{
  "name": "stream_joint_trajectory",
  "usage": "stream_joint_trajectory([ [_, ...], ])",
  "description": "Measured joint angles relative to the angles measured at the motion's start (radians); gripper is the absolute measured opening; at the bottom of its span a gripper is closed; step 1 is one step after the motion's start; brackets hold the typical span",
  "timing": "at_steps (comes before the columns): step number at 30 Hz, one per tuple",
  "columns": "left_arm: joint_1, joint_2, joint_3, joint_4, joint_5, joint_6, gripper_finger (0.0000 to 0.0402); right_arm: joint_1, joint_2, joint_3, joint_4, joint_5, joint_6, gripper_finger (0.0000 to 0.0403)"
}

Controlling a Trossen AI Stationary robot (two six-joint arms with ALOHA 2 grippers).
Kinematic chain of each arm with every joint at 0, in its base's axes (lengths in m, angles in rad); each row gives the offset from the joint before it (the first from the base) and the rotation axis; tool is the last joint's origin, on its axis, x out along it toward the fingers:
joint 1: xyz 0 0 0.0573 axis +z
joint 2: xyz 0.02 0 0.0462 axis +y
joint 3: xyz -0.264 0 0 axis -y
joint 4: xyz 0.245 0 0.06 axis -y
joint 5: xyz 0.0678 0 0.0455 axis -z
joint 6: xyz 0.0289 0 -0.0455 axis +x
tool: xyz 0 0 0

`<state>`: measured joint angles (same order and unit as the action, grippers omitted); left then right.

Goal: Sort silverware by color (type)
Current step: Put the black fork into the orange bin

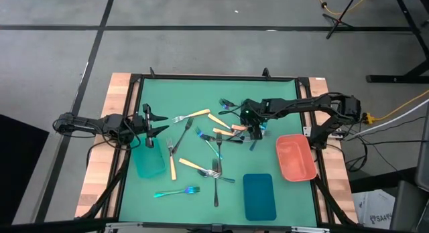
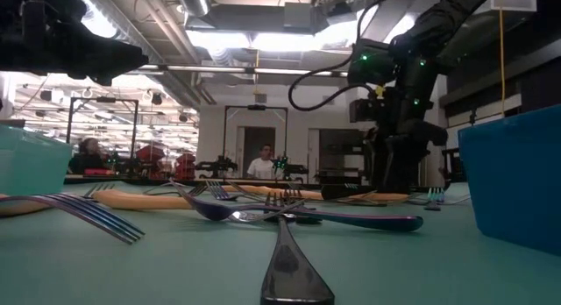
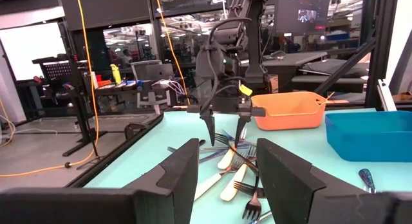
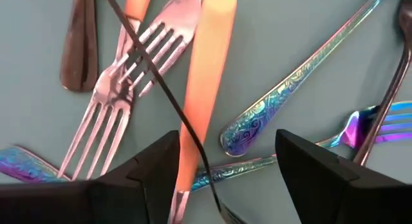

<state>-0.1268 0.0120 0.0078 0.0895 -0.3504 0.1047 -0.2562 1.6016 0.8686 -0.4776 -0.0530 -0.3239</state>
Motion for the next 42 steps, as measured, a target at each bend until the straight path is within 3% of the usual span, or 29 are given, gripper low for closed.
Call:
stream_joint_trajectory([
  [18,0.0,0.0,0.0,0.0,0.0,0.0,0.0151,0.002,0.006,0.001,0.066,-0.2,-0.068,0.0241],
  [31,0.0,0.0,0.0,0.0,0.0,0.0,0.0151,0.002,0.074,0.003,0.087,-0.207,-0.13,0.024],
  [35,0.0,0.0,0.0,0.0,0.0,0.0,0.0151,0.001,0.082,0.005,0.095,-0.202,-0.154,0.0218],
  [42,0.0,0.0,0.0,0.0,0.0,0.0,0.0151,0.0,0.083,0.004,0.101,-0.164,-0.156,0.0142],
])
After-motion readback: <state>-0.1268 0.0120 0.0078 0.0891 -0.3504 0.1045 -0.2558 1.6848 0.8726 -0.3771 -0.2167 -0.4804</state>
